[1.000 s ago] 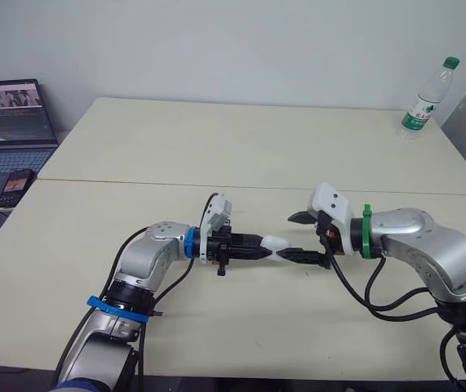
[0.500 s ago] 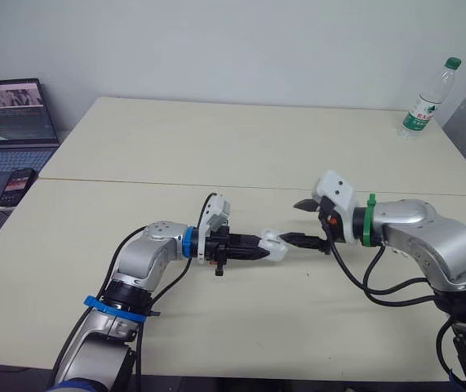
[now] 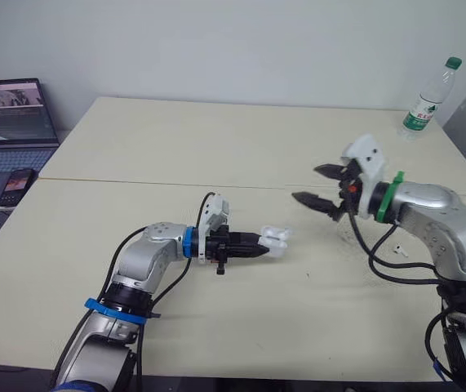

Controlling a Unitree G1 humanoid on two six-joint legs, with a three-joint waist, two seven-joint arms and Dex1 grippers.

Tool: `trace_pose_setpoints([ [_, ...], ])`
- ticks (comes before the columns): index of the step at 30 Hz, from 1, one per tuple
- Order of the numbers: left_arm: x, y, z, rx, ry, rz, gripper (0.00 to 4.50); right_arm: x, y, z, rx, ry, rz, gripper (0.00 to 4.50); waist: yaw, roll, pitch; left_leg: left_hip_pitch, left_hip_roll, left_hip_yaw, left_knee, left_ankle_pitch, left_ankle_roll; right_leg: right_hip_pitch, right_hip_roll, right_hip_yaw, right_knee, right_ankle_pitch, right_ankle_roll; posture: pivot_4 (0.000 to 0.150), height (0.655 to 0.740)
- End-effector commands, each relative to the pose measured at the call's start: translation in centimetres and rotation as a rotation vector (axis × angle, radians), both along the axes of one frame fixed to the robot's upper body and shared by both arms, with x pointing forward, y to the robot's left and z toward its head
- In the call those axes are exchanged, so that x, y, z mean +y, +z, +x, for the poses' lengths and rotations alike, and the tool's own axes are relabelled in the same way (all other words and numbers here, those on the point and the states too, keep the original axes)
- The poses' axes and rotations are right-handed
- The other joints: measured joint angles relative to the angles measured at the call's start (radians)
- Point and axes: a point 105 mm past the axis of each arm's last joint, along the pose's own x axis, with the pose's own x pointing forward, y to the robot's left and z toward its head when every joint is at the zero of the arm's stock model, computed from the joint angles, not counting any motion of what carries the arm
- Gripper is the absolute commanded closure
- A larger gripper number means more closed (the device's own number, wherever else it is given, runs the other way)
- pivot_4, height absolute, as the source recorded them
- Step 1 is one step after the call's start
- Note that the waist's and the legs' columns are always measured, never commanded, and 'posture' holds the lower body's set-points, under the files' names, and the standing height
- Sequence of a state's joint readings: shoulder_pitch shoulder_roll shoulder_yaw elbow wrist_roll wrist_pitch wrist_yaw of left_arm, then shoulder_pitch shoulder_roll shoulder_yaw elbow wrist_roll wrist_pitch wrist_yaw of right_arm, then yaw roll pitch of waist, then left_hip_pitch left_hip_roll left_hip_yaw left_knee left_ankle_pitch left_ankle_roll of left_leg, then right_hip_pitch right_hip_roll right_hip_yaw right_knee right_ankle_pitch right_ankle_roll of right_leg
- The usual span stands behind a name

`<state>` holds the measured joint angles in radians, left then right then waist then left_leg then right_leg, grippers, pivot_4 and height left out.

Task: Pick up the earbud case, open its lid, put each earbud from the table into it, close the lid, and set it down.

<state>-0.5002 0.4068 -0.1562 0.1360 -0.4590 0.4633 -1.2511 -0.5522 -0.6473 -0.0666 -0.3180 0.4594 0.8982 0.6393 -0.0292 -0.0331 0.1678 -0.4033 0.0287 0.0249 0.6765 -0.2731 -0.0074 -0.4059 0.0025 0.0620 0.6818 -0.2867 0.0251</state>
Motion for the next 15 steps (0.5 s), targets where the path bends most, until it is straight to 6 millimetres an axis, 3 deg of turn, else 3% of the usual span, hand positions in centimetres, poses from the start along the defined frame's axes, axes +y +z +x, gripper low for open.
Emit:
trace_pose_setpoints([
  [1,0.2,2.0,0.1,-0.102,0.053,-0.054,3.74,-3.8,0.4,0.1,-0.030,-0.160,0.014,0.06,0.000,0.000,0.000,0.000,0.000,0.000,0.000,0.000,0.000,0.000,0.000,0.000,0.000,0.000,0.000,0.150,0.7400],
  [3,0.6,2.1,0.0,-0.119,0.091,-0.055,3.74,-6.0,-1.1,-0.5,0.022,-0.238,-0.022,0.06,0.000,0.000,0.000,0.000,0.000,0.000,0.000,0.000,0.000,0.000,0.000,0.000,0.000,0.000,0.000,0.150,0.7400],
  [7,1.2,1.8,-0.6,-0.135,0.128,-0.041,3.74,-8.2,-3.6,-1.9,0.146,-0.305,-0.114,0.06,-0.001,0.000,0.000,0.000,0.000,0.001,0.000,0.000,0.000,0.000,-0.001,0.001,0.000,0.000,0.000,0.150,0.7400],
  [15,2.2,0.8,-1.4,-0.159,0.148,0.035,3.74,-8.3,-6.4,-3.4,0.402,-0.237,-0.285,0.06,-0.005,0.001,0.000,0.003,0.001,0.003,0.000,0.000,0.000,0.001,0.002,0.004,0.001,0.000,0.001,0.150,0.7400],
])
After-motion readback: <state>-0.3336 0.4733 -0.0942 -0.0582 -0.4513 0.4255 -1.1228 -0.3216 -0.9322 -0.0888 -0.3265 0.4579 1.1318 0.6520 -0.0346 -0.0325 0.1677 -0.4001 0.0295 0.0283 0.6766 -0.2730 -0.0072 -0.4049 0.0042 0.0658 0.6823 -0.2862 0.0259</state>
